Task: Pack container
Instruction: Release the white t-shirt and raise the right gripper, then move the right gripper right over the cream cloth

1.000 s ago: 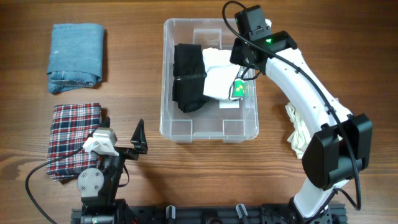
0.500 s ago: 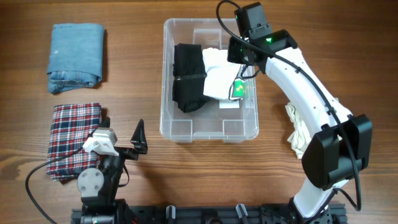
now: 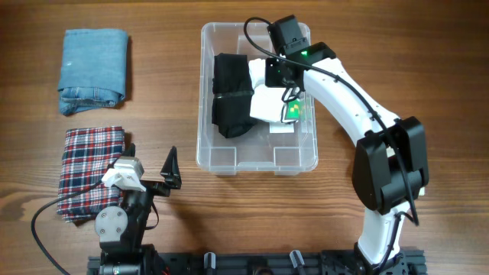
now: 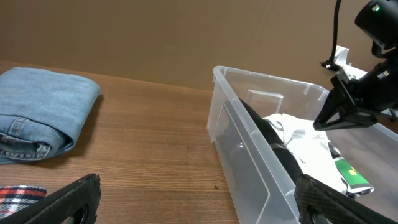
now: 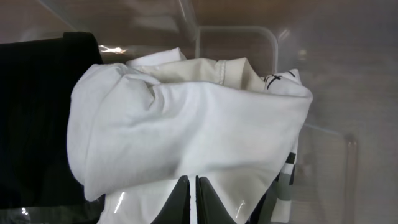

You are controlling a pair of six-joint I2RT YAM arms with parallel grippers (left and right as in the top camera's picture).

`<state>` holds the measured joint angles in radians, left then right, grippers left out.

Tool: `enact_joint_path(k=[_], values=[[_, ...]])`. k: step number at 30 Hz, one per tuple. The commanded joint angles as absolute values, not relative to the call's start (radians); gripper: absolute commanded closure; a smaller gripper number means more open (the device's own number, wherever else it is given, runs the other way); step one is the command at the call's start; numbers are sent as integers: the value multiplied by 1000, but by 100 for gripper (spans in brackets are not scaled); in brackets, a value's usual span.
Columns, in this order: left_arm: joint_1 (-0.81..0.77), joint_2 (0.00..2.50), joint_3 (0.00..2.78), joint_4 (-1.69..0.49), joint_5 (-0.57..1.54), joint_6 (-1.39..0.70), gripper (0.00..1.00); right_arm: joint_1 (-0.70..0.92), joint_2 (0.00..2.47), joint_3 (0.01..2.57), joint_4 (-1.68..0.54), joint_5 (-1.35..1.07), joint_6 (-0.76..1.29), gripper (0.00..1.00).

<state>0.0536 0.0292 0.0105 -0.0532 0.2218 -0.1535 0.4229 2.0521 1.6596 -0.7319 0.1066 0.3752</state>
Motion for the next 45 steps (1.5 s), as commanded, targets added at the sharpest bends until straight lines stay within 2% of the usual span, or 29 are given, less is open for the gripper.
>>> enact_joint_path(k=[1,17,22,27,33,37,42,45], values=[[60,28,6,-57,212,-134,0,438,2088,1677,-715,158,351,96],[60,28,6,-57,212,-134,0,439,2185,1677,-594,223,340,94],[60,28,6,-57,212,-134,0,439,2181,1682,-558,255,330,91],[60,28,6,-57,212,-134,0,439,2152,1708,-599,270,288,90],[60,28,6,-57,212,-134,0,439,2004,1808,-709,270,288,89],[60,28,6,-57,212,-134,0,438,1848,1851,-779,270,289,81],[60,28,6,-57,212,-134,0,408,1623,1851,-922,293,347,63],[60,28,6,-57,212,-134,0,366,1522,1851,-1030,327,429,61]])
